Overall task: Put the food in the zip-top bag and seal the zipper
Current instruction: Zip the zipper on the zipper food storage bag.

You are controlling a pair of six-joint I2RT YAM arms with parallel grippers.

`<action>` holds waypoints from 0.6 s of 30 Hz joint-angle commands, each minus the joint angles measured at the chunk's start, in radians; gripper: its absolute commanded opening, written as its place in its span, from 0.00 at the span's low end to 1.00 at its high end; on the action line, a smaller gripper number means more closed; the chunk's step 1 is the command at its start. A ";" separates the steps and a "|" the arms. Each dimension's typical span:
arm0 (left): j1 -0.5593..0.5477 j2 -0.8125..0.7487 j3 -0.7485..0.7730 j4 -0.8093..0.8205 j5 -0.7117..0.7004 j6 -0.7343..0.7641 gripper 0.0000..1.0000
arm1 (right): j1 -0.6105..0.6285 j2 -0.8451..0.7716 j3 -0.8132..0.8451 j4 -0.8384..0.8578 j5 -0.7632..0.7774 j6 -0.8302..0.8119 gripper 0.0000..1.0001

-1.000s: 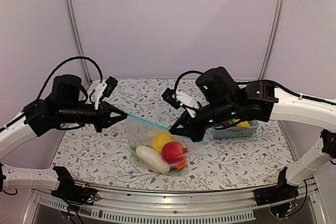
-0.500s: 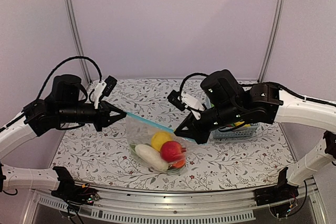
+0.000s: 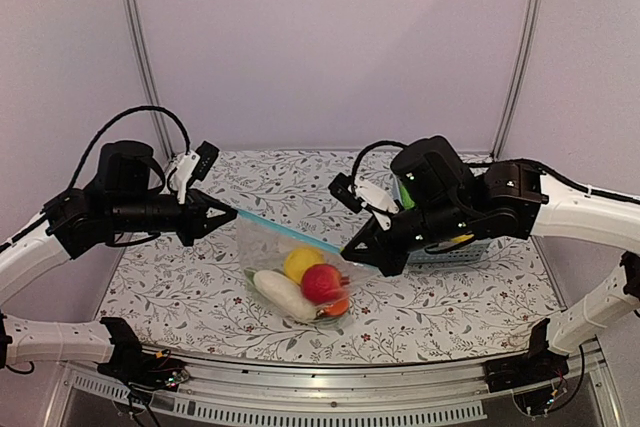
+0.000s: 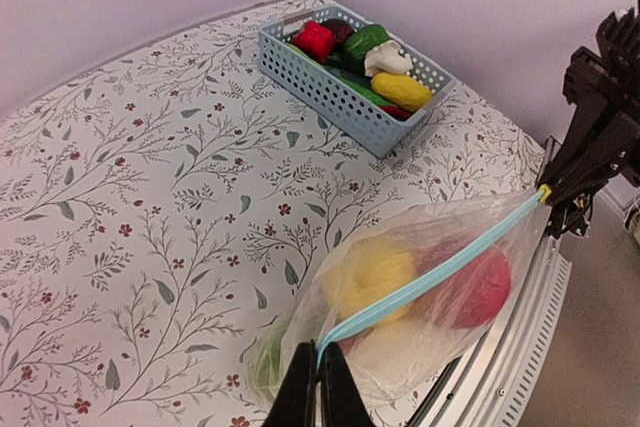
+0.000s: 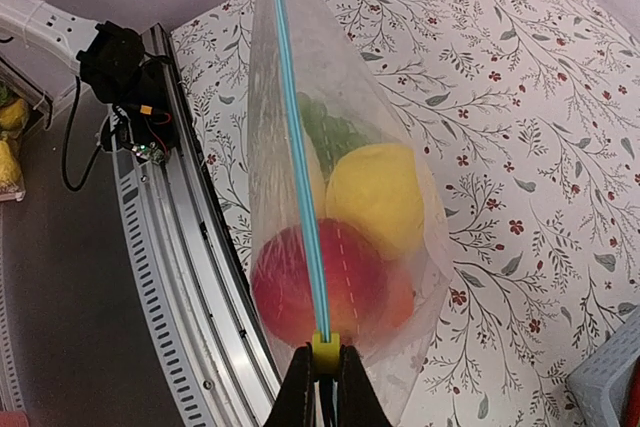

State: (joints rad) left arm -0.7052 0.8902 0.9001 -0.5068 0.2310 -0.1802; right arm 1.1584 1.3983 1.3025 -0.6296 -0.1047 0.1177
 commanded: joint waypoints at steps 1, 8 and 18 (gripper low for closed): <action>0.048 -0.020 -0.007 0.010 -0.087 -0.013 0.00 | 0.004 -0.043 -0.035 -0.111 0.029 0.018 0.01; 0.067 -0.020 -0.007 0.011 -0.096 -0.020 0.00 | 0.004 -0.075 -0.060 -0.122 0.050 0.032 0.01; 0.091 -0.018 -0.008 0.011 -0.101 -0.025 0.00 | 0.004 -0.103 -0.070 -0.151 0.075 0.043 0.01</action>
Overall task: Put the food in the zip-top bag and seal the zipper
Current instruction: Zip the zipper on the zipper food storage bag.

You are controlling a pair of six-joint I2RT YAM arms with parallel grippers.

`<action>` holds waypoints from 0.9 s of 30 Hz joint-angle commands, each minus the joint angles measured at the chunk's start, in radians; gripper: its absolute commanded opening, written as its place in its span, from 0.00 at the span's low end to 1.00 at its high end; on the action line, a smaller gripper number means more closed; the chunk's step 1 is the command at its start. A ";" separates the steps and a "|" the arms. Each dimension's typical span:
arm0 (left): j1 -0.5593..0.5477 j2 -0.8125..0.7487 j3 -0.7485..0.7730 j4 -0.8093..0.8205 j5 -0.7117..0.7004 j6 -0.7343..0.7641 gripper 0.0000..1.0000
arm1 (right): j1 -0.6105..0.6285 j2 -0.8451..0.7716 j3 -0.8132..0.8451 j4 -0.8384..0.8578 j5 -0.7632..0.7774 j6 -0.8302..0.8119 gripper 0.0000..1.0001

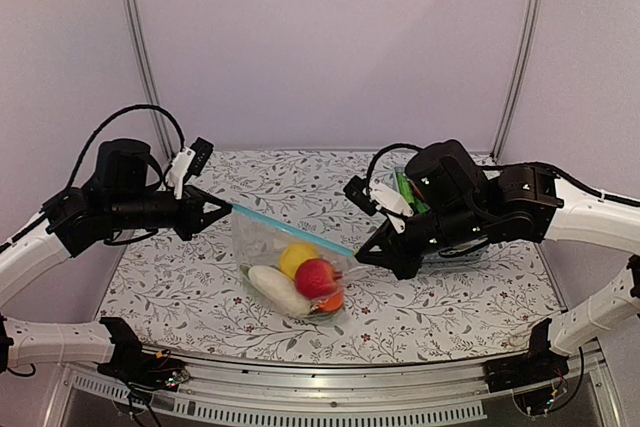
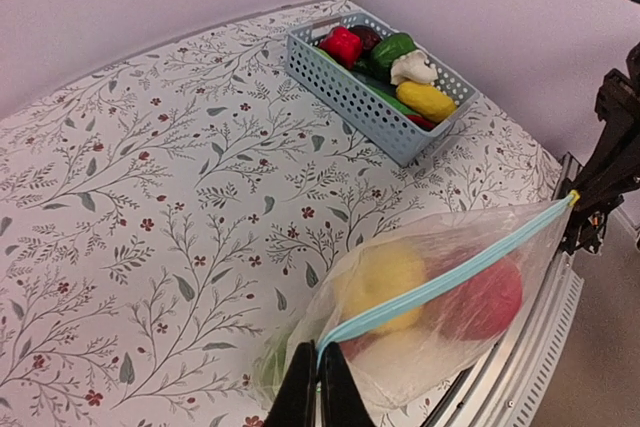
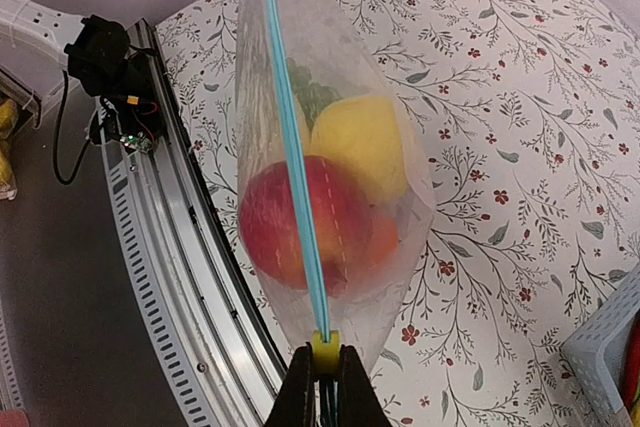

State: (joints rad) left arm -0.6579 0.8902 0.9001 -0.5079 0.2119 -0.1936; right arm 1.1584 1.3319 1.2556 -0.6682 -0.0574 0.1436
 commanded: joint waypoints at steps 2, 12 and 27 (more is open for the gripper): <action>0.048 -0.017 -0.007 0.012 -0.083 -0.014 0.00 | 0.003 -0.043 -0.025 -0.117 0.029 0.020 0.01; 0.062 -0.016 -0.009 0.015 -0.088 -0.020 0.00 | 0.004 -0.058 -0.031 -0.136 0.037 0.025 0.01; 0.062 0.035 0.001 0.019 0.018 -0.010 0.00 | -0.002 0.004 0.007 -0.122 0.177 0.137 0.01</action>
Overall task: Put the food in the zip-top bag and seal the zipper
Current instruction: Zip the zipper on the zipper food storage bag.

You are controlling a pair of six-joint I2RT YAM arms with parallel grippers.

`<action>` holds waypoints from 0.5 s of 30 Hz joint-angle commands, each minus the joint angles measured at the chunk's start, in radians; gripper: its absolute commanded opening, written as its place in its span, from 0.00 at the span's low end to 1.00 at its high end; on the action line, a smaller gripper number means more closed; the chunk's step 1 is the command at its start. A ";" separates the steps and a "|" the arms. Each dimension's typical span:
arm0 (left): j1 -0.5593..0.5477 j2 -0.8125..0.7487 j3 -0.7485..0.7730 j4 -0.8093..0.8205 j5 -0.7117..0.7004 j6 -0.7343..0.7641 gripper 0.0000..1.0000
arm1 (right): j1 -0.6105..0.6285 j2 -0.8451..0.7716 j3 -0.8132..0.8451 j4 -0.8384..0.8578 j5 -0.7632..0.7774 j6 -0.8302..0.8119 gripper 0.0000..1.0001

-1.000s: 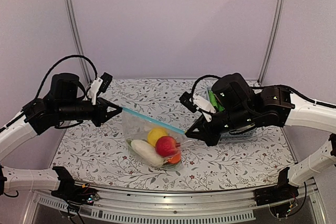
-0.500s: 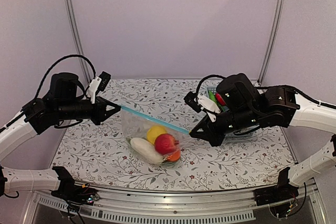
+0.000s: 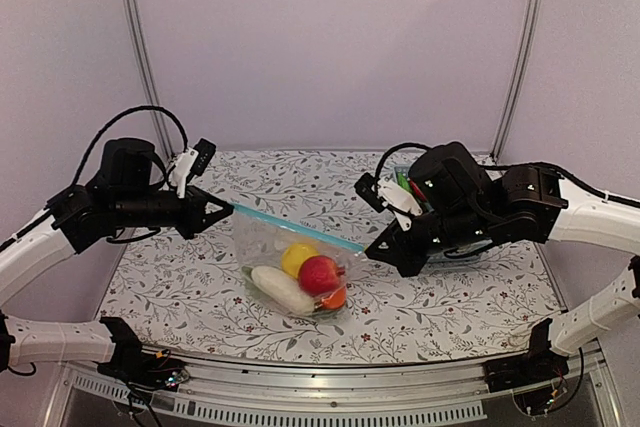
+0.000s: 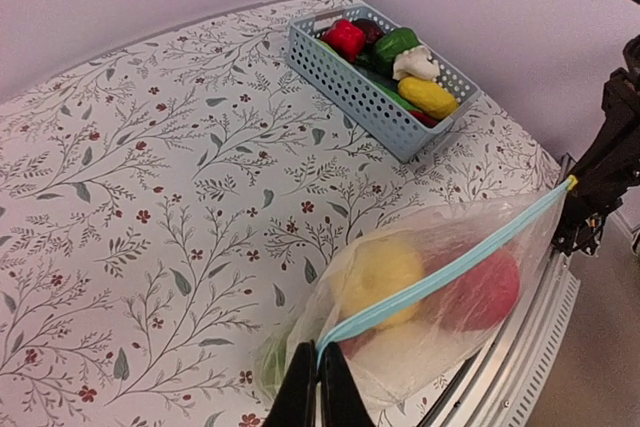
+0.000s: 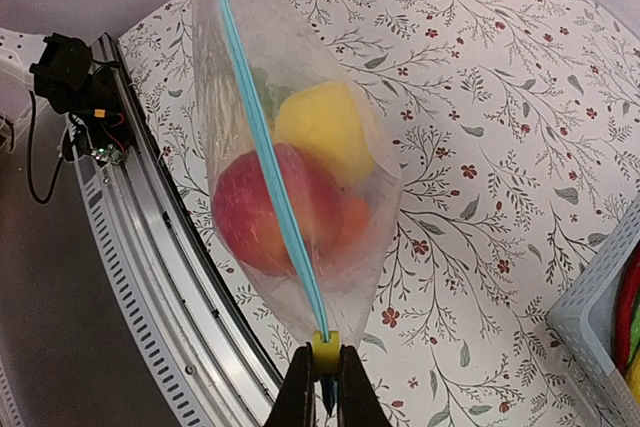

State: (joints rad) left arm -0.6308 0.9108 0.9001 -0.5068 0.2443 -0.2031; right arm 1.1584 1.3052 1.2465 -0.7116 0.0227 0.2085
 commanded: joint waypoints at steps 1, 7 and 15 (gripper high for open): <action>0.034 0.019 0.002 0.018 -0.008 0.000 0.03 | -0.006 0.048 0.023 -0.077 0.110 0.095 0.01; 0.034 0.013 0.002 0.016 -0.016 -0.006 0.83 | -0.049 0.092 0.049 -0.077 0.140 0.160 0.13; 0.035 -0.007 -0.003 0.014 -0.076 -0.013 0.99 | -0.080 0.098 0.051 -0.077 0.161 0.175 0.66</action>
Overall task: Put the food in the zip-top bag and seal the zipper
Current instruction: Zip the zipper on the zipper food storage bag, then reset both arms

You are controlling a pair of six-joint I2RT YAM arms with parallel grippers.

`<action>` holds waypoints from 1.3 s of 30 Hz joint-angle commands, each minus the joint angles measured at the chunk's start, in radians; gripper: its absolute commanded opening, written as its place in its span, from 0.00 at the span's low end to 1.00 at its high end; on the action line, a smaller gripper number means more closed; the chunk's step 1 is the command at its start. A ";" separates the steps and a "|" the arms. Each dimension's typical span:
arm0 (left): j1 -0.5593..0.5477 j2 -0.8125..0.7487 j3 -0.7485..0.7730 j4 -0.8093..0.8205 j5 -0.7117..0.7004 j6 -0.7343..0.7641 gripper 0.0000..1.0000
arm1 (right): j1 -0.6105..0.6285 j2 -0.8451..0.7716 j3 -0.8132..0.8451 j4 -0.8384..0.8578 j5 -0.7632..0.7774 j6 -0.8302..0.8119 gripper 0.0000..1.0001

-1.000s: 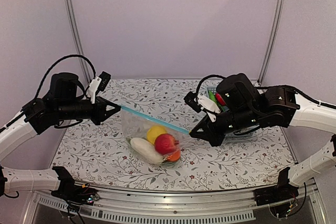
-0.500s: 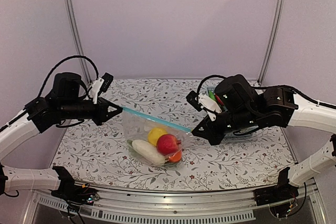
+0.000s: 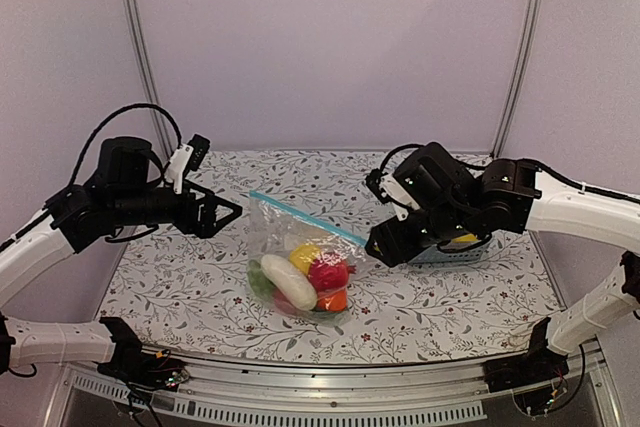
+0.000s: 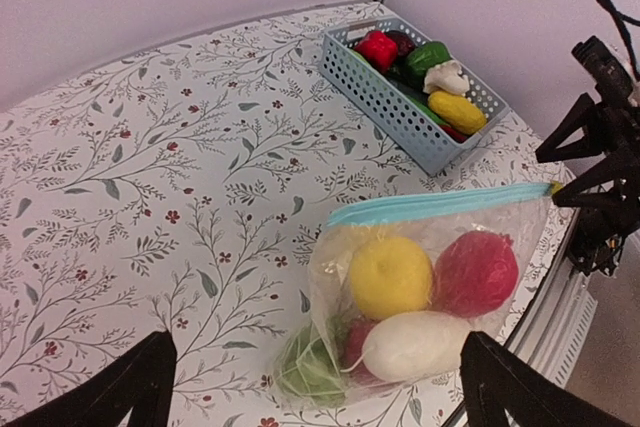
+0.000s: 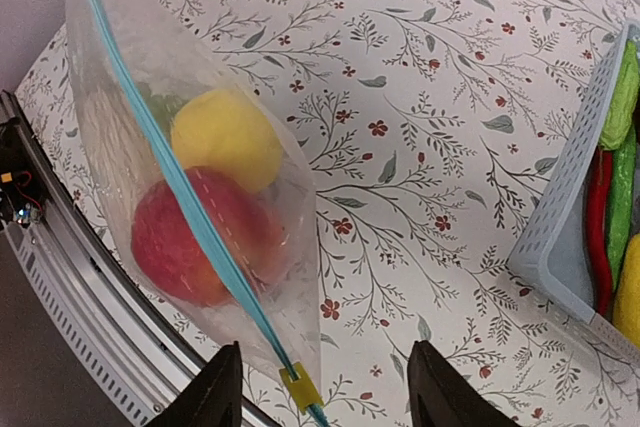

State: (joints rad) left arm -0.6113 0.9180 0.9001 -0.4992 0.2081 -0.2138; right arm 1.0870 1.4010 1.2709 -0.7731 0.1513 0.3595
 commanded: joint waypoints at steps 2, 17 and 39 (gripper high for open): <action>0.016 -0.017 -0.003 0.003 -0.055 -0.002 0.99 | -0.011 -0.003 0.027 -0.015 0.037 0.023 0.80; 0.028 -0.063 -0.001 -0.002 -0.152 -0.031 1.00 | -0.069 -0.150 -0.010 0.071 -0.014 0.021 0.99; 0.551 -0.054 -0.004 -0.039 -0.178 -0.086 0.99 | -0.798 -0.510 -0.406 0.198 -0.055 -0.064 0.99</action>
State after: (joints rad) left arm -0.0719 0.9066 0.9001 -0.4969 0.0902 -0.3614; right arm 0.3286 0.9722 0.9577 -0.6708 0.0692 0.3592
